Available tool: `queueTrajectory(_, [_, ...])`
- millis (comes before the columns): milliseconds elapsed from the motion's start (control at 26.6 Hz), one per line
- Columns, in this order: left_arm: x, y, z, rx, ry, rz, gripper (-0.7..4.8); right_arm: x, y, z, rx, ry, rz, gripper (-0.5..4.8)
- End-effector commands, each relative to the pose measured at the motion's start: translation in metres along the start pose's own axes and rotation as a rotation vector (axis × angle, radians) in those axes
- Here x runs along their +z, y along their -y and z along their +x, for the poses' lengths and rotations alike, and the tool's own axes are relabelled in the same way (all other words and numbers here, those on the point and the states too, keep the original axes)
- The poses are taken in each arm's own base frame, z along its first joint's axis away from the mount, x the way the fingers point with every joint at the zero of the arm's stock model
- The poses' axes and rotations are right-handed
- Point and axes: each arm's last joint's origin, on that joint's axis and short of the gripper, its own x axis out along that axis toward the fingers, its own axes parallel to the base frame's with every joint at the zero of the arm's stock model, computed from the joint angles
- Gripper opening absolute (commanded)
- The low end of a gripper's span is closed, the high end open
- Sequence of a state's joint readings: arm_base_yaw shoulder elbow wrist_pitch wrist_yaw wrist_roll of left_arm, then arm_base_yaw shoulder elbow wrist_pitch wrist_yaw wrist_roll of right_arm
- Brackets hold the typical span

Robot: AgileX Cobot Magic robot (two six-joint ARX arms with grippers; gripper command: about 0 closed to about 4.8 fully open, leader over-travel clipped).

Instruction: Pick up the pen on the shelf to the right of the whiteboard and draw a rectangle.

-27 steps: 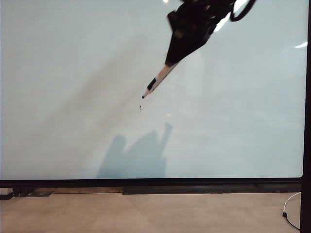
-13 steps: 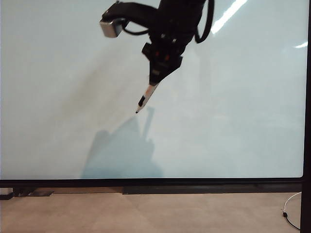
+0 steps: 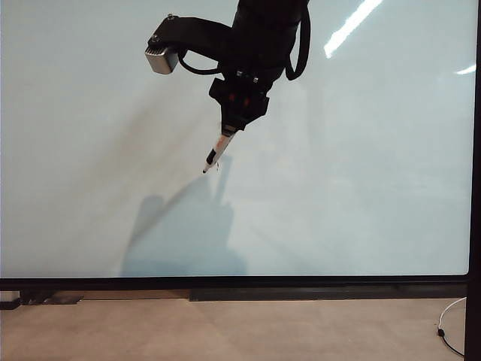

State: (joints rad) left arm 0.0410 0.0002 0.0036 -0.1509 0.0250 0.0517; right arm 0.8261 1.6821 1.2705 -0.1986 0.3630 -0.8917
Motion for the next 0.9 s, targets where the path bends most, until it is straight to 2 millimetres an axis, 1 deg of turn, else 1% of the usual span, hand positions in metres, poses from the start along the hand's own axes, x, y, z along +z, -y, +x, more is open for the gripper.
queueTrajectory(38, [0.002,0.000,0.000,-0.001,0.013,0.001,-0.05,-0.002,0.011,0.000,-0.054,0.002,0.007,-0.05])
queueTrajectory(226, [0.002,0.000,0.000,0.000,0.013,0.001,-0.05,-0.008,0.014,0.003,-0.047,-0.002,0.012,-0.05])
queueTrajectory(376, [0.002,0.000,0.000,-0.001,0.013,0.001,-0.05,-0.017,0.019,0.006,0.022,0.018,0.039,-0.05])
queueTrajectory(904, [0.002,0.000,0.000,0.000,0.013,0.001,-0.05,-0.034,0.032,0.011,0.028,0.016,0.075,-0.05])
